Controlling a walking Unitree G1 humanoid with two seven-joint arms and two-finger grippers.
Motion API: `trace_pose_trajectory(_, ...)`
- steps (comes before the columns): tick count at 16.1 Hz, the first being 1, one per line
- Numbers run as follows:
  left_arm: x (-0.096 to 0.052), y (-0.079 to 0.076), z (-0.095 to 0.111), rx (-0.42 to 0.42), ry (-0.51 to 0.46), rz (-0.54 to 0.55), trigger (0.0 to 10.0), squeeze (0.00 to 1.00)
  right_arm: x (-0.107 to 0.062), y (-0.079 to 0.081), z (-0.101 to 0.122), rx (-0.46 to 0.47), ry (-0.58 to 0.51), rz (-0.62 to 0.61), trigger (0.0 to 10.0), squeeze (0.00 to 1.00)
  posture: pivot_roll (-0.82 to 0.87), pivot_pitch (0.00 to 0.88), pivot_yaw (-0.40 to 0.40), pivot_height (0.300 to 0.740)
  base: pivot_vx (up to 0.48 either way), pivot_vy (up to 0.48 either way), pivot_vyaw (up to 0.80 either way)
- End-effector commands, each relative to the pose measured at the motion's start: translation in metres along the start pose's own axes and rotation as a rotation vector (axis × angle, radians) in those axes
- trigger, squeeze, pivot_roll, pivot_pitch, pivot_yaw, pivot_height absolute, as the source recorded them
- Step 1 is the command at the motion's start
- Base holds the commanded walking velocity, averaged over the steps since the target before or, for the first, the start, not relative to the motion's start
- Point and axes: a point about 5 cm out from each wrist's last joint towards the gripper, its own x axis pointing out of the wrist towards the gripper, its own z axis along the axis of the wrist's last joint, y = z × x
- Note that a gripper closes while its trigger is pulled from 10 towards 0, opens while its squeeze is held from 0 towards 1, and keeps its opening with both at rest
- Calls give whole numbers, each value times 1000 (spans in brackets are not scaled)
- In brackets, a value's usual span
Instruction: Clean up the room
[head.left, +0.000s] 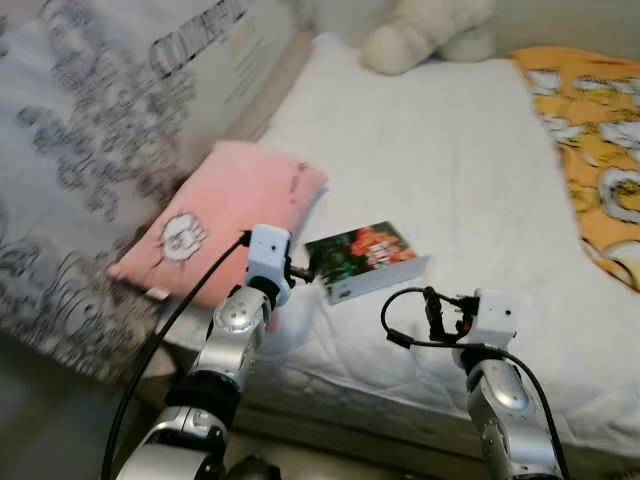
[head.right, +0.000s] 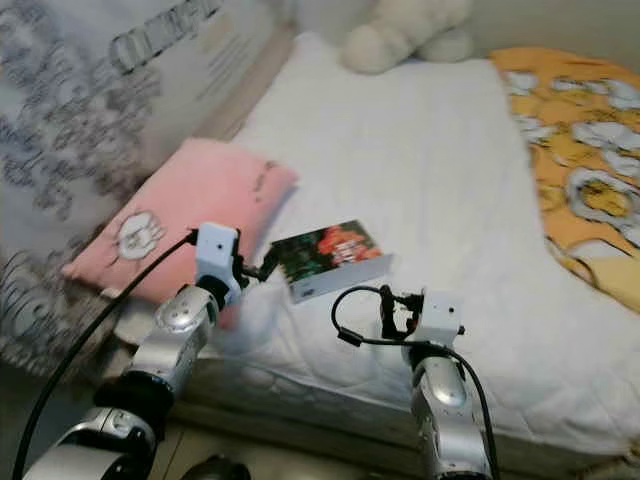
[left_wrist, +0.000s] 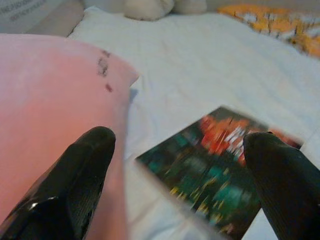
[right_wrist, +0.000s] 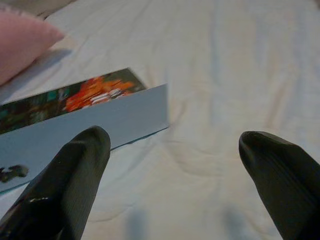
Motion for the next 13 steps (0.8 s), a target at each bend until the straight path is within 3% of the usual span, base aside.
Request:
trace_pose_trajectory(1, -1, 0, 2, 39, -8, -20, 10000, 0, 3, 2, 2, -11, -18, 9, 10000, 0, 9, 0, 25, 732, 0, -446, 563)
trace_pose_trajectory(7, 6, 15, 9, 82, 13, -19, 10000, 0, -3, 4, -1, -30, -35, 5, 10000, 0, -9, 0, 40, 740, 0, 0, 0)
trace_pose_trajectory(10, 10, 14, 13, 114, 9, -46, 10000, 0, -8, 1, -12, -25, 6, -16, 10000, 0, -37, 0, 60, 740, 0, 0, -673)
trace_pose_trajectory(13, 16, 3, 9, 130, 46, -89, 10000, 0, -10, 1, -12, -29, 6, -19, 10000, 0, -66, 0, 73, 740, 0, 0, -673)
